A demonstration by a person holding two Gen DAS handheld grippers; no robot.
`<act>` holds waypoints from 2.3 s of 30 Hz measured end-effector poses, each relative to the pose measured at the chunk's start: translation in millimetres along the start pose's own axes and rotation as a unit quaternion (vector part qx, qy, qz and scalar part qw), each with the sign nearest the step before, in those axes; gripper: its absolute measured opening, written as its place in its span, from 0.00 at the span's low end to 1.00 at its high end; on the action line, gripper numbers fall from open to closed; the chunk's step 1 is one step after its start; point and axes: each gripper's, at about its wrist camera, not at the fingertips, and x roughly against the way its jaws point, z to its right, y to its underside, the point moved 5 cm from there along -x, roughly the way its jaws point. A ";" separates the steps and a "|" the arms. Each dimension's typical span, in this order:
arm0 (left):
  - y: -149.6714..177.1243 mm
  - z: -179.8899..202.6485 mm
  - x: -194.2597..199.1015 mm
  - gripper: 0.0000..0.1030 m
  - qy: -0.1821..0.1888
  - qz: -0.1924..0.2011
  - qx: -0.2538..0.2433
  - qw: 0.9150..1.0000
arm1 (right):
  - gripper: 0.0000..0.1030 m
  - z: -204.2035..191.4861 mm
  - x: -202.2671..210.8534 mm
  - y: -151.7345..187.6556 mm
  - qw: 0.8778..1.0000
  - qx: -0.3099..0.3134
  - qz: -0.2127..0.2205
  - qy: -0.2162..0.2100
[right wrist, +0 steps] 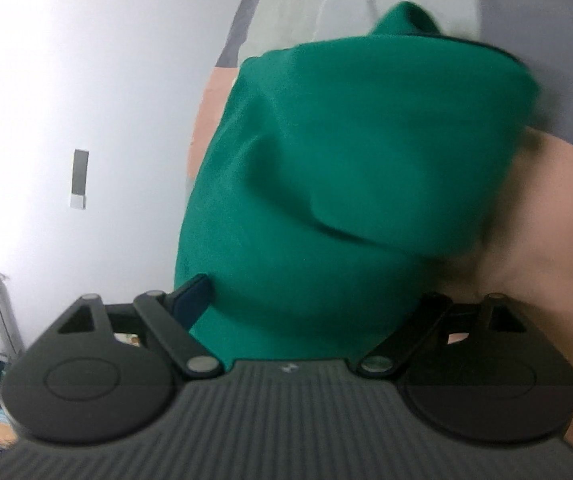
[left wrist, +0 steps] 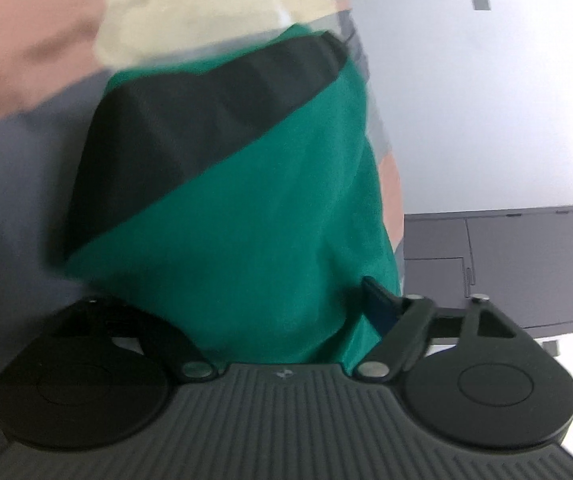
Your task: Fold large clothes
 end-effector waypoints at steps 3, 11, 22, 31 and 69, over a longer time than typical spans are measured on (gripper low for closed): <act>-0.1 5.7 6.3 0.43 -0.002 0.014 -0.016 1.000 | 0.60 -6.4 -0.5 -2.1 0.999 0.041 -0.006 0.002; 9.6 30.0 41.9 0.25 0.015 0.034 -0.069 0.997 | 0.39 -31.2 24.2 0.1 0.992 0.125 0.000 -0.002; 32.4 66.9 132.5 0.25 0.022 0.027 -0.156 0.987 | 0.38 -68.8 116.1 19.3 0.981 0.187 -0.011 -0.047; 31.0 47.6 121.5 0.49 0.005 -0.006 -0.141 0.990 | 0.59 -55.2 114.2 27.6 0.984 0.174 -0.042 -0.026; -82.9 118.2 -117.9 0.61 -0.112 0.010 -0.459 0.881 | 0.72 -107.9 -106.6 -67.0 0.879 0.473 0.026 0.055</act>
